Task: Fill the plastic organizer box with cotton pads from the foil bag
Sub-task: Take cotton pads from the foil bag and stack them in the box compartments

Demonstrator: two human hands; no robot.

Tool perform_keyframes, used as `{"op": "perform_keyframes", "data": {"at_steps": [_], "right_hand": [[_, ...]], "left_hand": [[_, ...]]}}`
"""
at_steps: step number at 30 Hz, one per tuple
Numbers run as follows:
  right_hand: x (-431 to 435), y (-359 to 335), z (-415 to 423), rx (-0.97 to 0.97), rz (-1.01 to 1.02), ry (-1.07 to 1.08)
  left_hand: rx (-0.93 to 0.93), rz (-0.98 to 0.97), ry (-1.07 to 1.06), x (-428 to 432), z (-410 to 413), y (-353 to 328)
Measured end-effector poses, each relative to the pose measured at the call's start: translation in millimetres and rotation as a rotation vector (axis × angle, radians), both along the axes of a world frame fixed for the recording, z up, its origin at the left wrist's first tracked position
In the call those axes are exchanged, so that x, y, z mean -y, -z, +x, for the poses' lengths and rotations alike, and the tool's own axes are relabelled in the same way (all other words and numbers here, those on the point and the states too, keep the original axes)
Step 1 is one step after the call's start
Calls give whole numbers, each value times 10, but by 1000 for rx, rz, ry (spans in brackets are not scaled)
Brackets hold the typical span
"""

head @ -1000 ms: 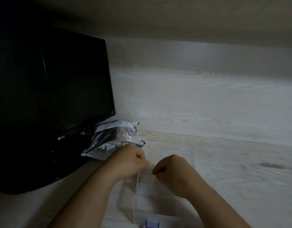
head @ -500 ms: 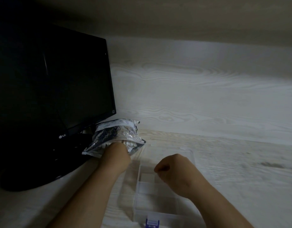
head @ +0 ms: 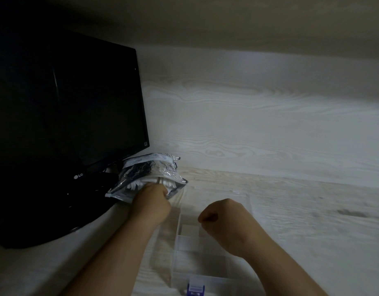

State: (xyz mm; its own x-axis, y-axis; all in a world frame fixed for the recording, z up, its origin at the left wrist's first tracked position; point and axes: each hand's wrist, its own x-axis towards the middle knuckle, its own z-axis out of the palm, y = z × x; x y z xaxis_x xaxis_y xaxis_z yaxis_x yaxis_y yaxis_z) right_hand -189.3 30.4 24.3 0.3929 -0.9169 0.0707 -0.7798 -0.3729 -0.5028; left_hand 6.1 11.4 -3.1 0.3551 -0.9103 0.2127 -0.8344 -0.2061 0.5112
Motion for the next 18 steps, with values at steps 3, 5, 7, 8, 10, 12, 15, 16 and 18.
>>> {"op": "perform_keyframes", "data": {"at_steps": [3,5,7,8,10,12,15,16,18], "right_hand": [[-1,2,0,-5,4,-2],[-6,-3,0,-6,5,-3],[-12,-9,4,-8,1,-4],[-14,-11,7,-8,-2,-4],[-15,-10,10,-7,-4,-1],[-16,-9,10,-10,-6,0],[-20,-13,7,-10,-8,-4],[-23,-17,5,-8,-9,-5],[-27,-22,4,-2,-9,-4]], "left_hand": [[-15,-75,-54,-41,-21,-64],[-47,-136,-11,-44,-47,-80],[-34,-157,49,-37,-75,-71],[-16,-154,70,-34,-86,-64],[-17,-143,120,-47,-116,-59],[-38,-123,166,-68,-146,-56],[-34,-86,184,-79,-172,-46],[-33,-77,187,-73,-171,-39],[-12,-53,192,-71,-164,-32]]}}
